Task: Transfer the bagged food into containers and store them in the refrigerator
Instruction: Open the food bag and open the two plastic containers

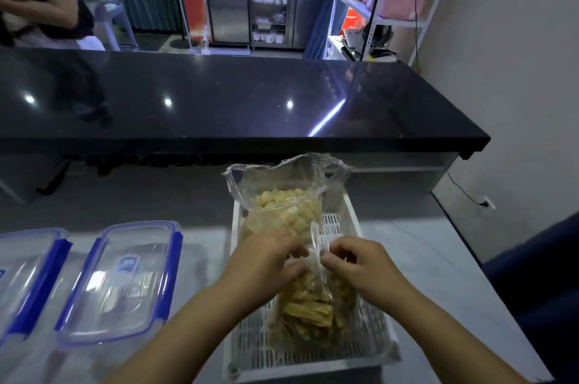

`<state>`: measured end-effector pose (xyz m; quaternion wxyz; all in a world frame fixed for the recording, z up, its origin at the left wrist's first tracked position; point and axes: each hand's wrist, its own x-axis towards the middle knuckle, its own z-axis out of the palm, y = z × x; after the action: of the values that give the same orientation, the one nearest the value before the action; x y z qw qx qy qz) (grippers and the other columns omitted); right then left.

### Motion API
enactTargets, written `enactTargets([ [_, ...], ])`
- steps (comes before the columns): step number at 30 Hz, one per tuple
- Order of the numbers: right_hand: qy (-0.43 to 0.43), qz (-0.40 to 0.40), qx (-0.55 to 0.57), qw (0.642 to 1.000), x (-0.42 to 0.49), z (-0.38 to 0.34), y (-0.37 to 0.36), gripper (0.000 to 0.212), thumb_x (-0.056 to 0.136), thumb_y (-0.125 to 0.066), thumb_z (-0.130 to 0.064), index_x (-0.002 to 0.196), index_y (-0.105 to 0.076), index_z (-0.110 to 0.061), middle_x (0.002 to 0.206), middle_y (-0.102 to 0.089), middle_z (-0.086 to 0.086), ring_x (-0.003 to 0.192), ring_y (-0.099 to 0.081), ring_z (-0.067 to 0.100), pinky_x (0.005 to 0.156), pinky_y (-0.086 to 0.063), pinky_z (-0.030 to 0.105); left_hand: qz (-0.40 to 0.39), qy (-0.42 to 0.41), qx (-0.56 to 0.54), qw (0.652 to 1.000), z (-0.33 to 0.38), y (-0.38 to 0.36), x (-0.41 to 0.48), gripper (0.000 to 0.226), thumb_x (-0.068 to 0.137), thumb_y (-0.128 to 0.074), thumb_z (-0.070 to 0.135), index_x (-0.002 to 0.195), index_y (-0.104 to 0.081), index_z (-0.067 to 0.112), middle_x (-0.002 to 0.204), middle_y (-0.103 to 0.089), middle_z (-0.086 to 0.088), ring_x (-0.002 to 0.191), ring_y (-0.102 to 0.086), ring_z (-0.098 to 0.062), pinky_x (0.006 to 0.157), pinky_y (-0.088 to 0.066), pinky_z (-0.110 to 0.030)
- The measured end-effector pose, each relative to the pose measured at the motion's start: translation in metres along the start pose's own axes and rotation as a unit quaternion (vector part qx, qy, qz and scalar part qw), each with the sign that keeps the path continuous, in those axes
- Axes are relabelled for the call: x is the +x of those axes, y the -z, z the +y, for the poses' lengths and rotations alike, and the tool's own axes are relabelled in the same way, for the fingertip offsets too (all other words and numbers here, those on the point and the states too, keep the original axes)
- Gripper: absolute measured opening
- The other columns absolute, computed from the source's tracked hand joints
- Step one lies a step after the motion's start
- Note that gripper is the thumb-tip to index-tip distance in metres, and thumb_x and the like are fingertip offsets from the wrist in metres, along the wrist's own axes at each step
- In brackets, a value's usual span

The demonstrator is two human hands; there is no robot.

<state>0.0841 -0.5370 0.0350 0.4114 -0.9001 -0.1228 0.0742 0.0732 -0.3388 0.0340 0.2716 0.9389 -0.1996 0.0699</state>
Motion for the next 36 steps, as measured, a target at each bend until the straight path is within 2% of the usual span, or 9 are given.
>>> enactTargets([
  [7, -0.057, 0.067, 0.143, 0.986, -0.016, -0.018, 0.002, 0.014, 0.081, -0.068, -0.008, 0.069, -0.066, -0.015, 0.060, -0.062, -0.005, 0.057, -0.057, 0.005, 0.056, -0.048, 0.016, 0.004, 0.023, -0.017, 1.000, 0.010, -0.020, -0.011, 0.046, 0.070, -0.044, 0.069, 0.096, -0.063, 0.036, 0.094, -0.057, 0.019, 0.090, -0.046, -0.002, 0.074, -0.038, -0.022],
  [13, -0.019, 0.135, 0.203, 0.970, -0.020, -0.044, 0.033, 0.010, 0.086, -0.062, -0.005, 0.076, -0.063, -0.006, 0.062, -0.064, 0.001, 0.056, -0.057, 0.005, 0.055, -0.048, 0.013, 0.044, 0.014, -0.015, 0.999, 0.024, -0.022, -0.012, 0.022, 0.079, -0.057, 0.048, 0.087, -0.067, 0.030, 0.085, -0.052, 0.017, 0.086, -0.042, -0.007, 0.069, -0.034, -0.024],
  [18, -0.002, 0.130, 0.192, 0.973, -0.029, -0.052, 0.037, 0.010, 0.087, -0.061, -0.009, 0.077, -0.064, -0.008, 0.065, -0.067, 0.003, 0.058, -0.059, 0.006, 0.055, -0.048, 0.013, 0.108, -0.014, -0.002, 0.994, 0.028, -0.017, -0.016, 0.006, 0.077, -0.070, 0.028, 0.076, -0.070, 0.022, 0.075, -0.061, 0.009, 0.073, -0.053, -0.014, 0.063, -0.040, -0.027],
  [21, -0.014, 0.193, 0.275, 0.942, -0.030, -0.045, 0.039, 0.017, 0.093, -0.052, -0.017, 0.083, -0.063, -0.010, 0.066, -0.069, 0.004, 0.057, -0.058, 0.009, 0.053, -0.047, 0.015, 0.120, -0.013, -0.015, 0.993, 0.026, -0.014, -0.018, 0.004, 0.076, -0.073, 0.025, 0.074, -0.070, 0.022, 0.072, -0.060, 0.010, 0.072, -0.052, -0.012, 0.065, -0.036, -0.025],
  [24, -0.053, 0.215, 0.217, 0.951, -0.030, -0.031, 0.032, 0.015, 0.092, -0.053, -0.007, 0.084, -0.064, -0.014, 0.065, -0.067, 0.000, 0.055, -0.057, 0.001, 0.052, -0.046, 0.011, 0.120, -0.004, -0.035, 0.992, 0.023, -0.013, -0.022, 0.002, 0.077, -0.071, 0.023, 0.078, -0.071, 0.022, 0.076, -0.061, 0.010, 0.074, -0.049, -0.008, 0.068, -0.036, -0.024],
  [29, -0.050, 0.048, 0.140, 0.988, -0.036, -0.024, -0.008, 0.023, 0.078, -0.071, -0.005, 0.084, -0.075, -0.027, 0.078, -0.070, -0.006, 0.070, -0.064, 0.010, 0.062, -0.054, 0.019, 0.111, 0.030, -0.047, 0.992, 0.016, -0.009, -0.022, 0.007, 0.081, -0.067, 0.024, 0.083, -0.072, 0.021, 0.078, -0.062, 0.007, 0.078, -0.051, -0.011, 0.067, -0.036, -0.024],
  [31, -0.037, 0.063, 0.104, 0.992, -0.032, -0.025, -0.016, 0.026, 0.076, -0.073, -0.010, 0.085, -0.072, -0.035, 0.086, -0.067, -0.006, 0.076, -0.063, 0.015, 0.069, -0.056, 0.025, 0.112, 0.035, -0.047, 0.992, 0.014, -0.008, -0.020, 0.008, 0.081, -0.067, 0.024, 0.083, -0.073, 0.019, 0.077, -0.062, 0.006, 0.078, -0.051, -0.013, 0.066, -0.036, -0.024],
  [34, -0.001, 0.116, 0.057, 0.992, -0.023, -0.027, -0.019, 0.029, 0.070, -0.080, -0.017, 0.062, -0.061, -0.037, 0.069, -0.055, -0.011, 0.062, -0.051, 0.002, 0.058, -0.044, 0.014, 0.106, 0.024, -0.033, 0.994, 0.012, -0.008, -0.020, 0.007, 0.080, -0.068, 0.023, 0.080, -0.073, 0.017, 0.075, -0.063, 0.004, 0.076, -0.054, -0.016, 0.064, -0.038, -0.026],
  [36, 0.008, 0.106, 0.059, 0.993, -0.021, -0.027, -0.020, 0.025, 0.071, -0.079, -0.017, 0.062, -0.064, -0.034, 0.069, -0.055, -0.009, 0.062, -0.051, 0.002, 0.056, -0.042, 0.013, 0.104, 0.018, -0.027, 0.994, 0.012, -0.007, -0.020, 0.008, 0.080, -0.067, 0.023, 0.080, -0.073, 0.017, 0.075, -0.063, 0.004, 0.076, -0.054, -0.017, 0.064, -0.039, -0.027],
])
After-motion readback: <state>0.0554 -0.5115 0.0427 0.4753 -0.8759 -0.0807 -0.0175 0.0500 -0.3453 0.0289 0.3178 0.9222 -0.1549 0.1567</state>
